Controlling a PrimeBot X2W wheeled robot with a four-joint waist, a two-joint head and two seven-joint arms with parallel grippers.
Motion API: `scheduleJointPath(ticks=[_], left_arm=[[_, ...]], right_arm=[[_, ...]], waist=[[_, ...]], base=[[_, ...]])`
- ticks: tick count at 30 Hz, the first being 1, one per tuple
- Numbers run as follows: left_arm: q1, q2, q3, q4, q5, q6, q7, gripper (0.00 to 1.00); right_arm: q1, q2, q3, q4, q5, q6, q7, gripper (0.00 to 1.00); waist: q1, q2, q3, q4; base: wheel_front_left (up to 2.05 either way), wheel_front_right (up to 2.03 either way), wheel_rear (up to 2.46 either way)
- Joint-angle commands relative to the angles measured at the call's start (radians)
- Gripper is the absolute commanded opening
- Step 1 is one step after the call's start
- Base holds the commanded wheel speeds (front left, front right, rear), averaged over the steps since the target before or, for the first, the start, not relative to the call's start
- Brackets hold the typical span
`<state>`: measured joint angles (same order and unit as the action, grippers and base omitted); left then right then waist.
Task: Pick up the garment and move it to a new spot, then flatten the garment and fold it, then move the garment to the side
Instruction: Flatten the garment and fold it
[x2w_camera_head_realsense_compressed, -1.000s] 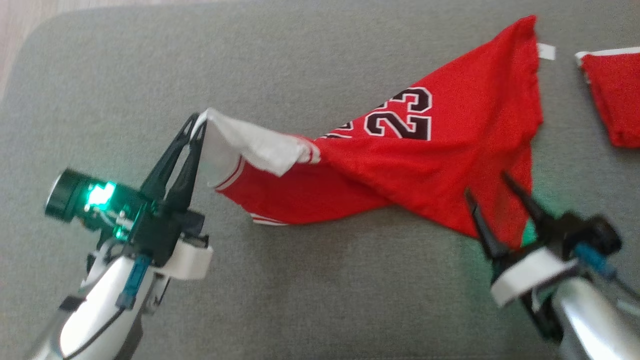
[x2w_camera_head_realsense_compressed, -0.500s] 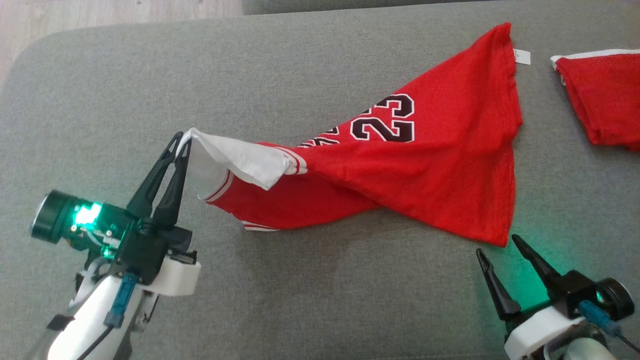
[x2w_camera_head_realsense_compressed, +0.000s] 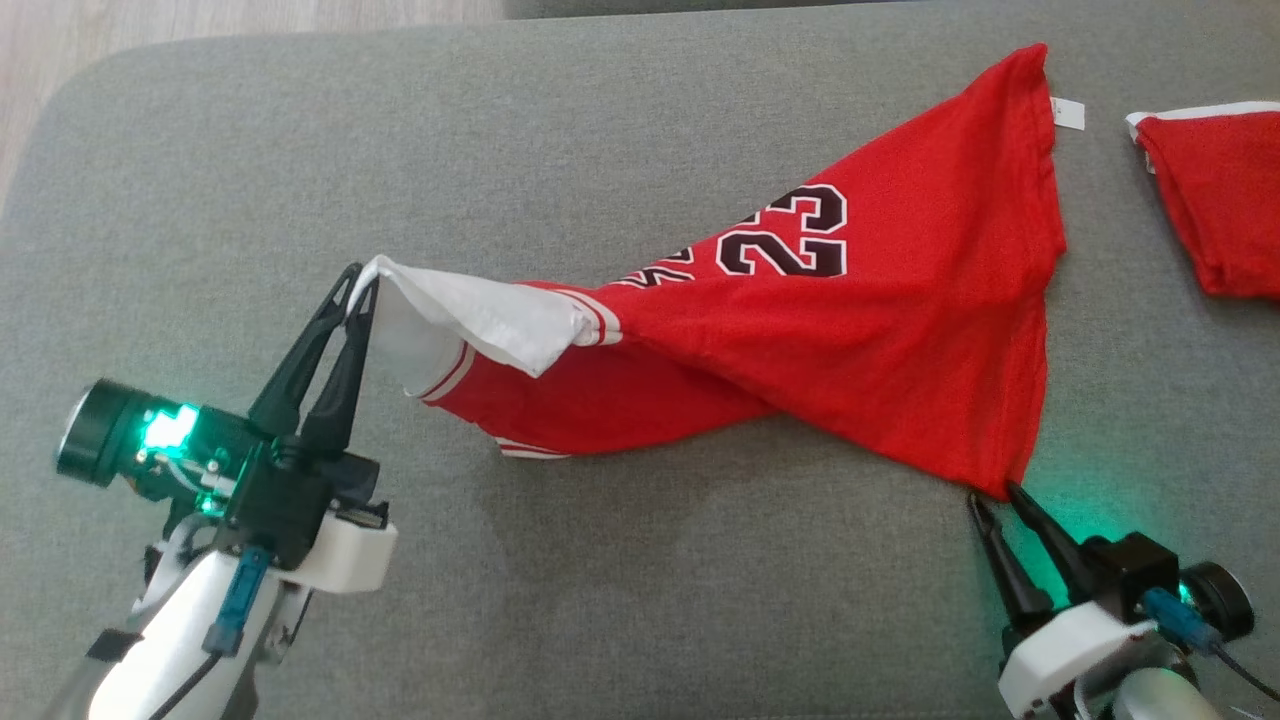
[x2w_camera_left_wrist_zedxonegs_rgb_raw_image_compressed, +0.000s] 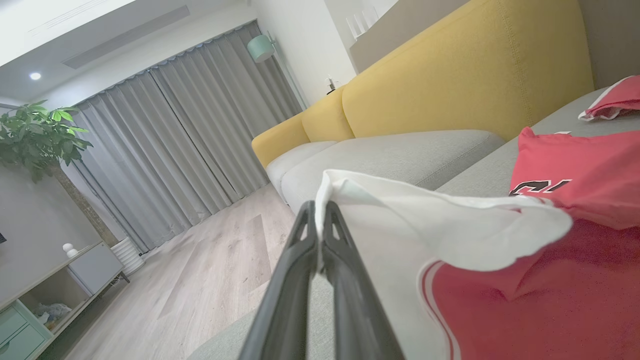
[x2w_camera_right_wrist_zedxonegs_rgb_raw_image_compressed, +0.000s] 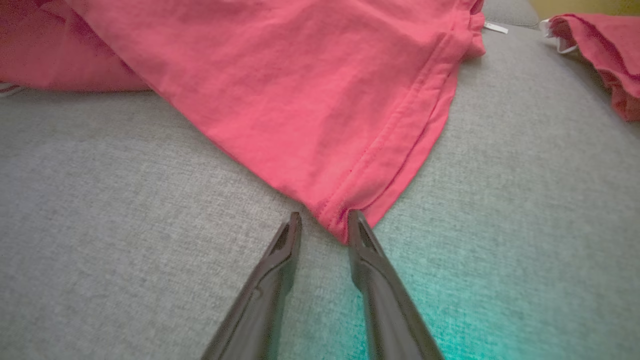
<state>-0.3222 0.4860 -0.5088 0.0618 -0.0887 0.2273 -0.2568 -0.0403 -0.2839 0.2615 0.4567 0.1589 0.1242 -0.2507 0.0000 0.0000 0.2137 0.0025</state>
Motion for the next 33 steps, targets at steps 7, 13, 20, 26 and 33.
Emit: scheduleJointPath(ticks=[7,13,20,26,33], left_arm=[[-0.021,0.054,0.057,-0.034,-0.01,0.006,-0.005,0.0],[-0.024,0.084,0.072,-0.066,-0.009,0.007,-0.005,0.0],[-0.114,0.153,0.094,-0.151,0.009,-0.036,0.02,0.0],[-0.312,0.208,0.114,-0.224,0.02,-0.122,0.086,0.0],[-0.604,0.182,0.081,-0.126,-0.034,-0.283,0.19,0.0]], right_arm=[[-0.049,0.012,0.006,0.017,-0.003,0.007,-0.01,0.0],[-0.061,0.021,-0.094,-0.138,-0.04,0.007,-0.011,0.0],[-0.176,-0.054,-0.211,-0.353,-0.09,0.007,0.006,0.0],[-0.392,-0.158,-0.246,-0.459,-0.088,0.007,0.1,0.0],[-0.65,-0.236,-0.139,-0.342,-0.021,0.007,0.203,0.0]], waist=[[0.0,0.0,-0.01,-0.008],[0.0,0.0,-0.077,-0.037],[0.0,0.0,-0.189,-0.085],[0.0,0.0,-0.231,-0.093],[0.0,0.0,-0.2,-0.068]], base=[[0.0,0.0,0.0],[0.0,0.0,0.0],[0.0,0.0,0.0],[0.0,0.0,0.0],[0.0,0.0,0.0]])
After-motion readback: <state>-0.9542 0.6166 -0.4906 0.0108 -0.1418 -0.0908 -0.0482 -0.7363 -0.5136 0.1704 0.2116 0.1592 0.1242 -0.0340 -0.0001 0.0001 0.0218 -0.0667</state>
